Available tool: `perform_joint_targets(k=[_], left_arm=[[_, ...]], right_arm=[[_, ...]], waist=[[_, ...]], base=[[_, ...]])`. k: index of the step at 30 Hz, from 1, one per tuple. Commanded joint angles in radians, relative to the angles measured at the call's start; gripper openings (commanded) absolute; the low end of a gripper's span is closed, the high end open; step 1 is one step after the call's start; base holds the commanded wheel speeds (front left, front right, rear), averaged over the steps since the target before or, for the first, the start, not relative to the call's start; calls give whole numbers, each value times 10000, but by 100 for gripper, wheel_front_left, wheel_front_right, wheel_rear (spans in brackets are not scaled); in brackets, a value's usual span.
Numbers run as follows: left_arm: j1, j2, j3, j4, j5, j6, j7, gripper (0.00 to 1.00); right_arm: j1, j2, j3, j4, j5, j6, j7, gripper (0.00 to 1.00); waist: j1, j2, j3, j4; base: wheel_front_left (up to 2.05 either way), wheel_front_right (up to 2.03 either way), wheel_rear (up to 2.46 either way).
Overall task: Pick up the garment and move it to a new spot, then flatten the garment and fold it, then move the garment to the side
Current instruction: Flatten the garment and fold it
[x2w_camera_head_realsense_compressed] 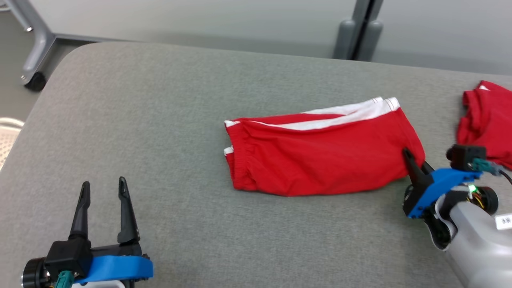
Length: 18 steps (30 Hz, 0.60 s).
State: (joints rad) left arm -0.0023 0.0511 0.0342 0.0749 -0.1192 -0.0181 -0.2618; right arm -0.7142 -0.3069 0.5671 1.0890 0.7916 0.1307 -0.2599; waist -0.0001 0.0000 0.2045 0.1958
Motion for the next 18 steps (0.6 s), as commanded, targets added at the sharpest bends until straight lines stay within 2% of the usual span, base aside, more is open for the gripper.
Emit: perform_joint_targets(k=[1, 7, 11, 18], left_arm=[[141, -9, 108, -33, 60, 9, -43, 100], [393, -6, 421, -69, 249, -61, -43, 100], [369, -10, 521, -70, 296, -110, -43, 100], [309, -10, 520, -115, 312, -30, -43, 100]], right_arm=[[398, -228, -214, -317, 169, 3, -61, 0], [1855, -759, -1292, -1647, 251, 3, -63, 0], [2670, -859, -2007, -2256, 73, 4, -62, 0], [3012, -466, -2625, -2976, -531, 4, -63, 0]], waist=[[1, 0, -332, -396], [1, 0, -518, -898], [1, 0, -507, -1036], [1, 0, -417, -1123]], base=[[0, 0, 0], [0, 0, 0], [0, 0, 0], [0, 0, 0]])
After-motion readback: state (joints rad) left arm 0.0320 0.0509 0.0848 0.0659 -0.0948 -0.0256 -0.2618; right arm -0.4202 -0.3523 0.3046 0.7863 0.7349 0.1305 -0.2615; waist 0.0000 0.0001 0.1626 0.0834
